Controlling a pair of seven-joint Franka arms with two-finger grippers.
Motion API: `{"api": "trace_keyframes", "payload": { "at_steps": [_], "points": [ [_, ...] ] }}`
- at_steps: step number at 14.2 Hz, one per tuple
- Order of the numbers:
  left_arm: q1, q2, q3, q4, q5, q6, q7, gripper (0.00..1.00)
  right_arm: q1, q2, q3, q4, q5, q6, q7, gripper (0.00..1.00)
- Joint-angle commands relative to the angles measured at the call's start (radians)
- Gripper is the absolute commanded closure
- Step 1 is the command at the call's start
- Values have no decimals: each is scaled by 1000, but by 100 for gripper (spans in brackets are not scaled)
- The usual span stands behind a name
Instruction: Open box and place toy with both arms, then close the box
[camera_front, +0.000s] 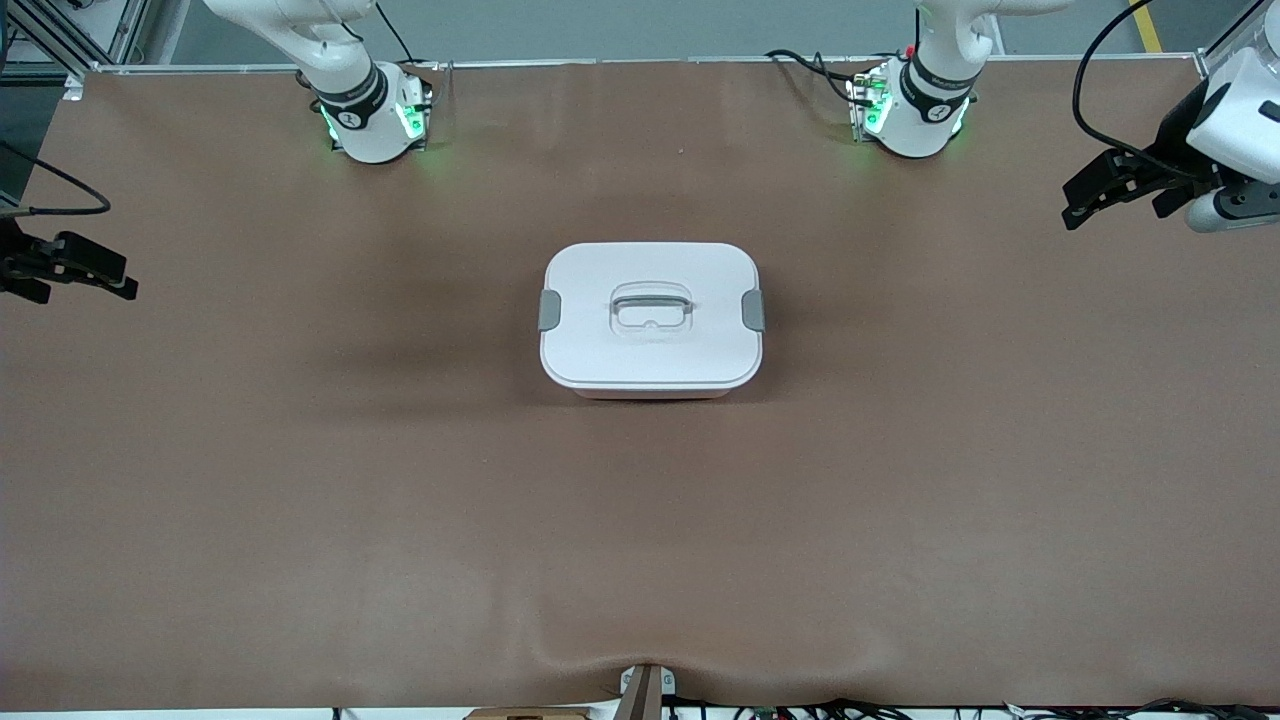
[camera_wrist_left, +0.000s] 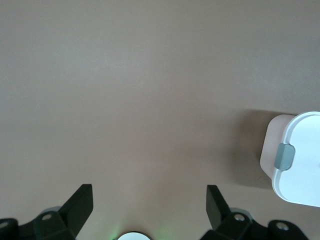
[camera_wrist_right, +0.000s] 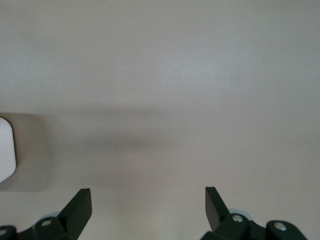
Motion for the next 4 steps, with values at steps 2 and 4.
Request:
{"api": "trace_keyframes", "payload": {
  "at_steps": [2,4],
  "points": [
    [-6,12,5,29,18,-22,0,0,4,-18,-3,-8,-11,-5,16,0],
    [-6,12,5,29,19,-22,-13,0,4,-18,-3,-8,-11,-3,16,0]
  ]
}}
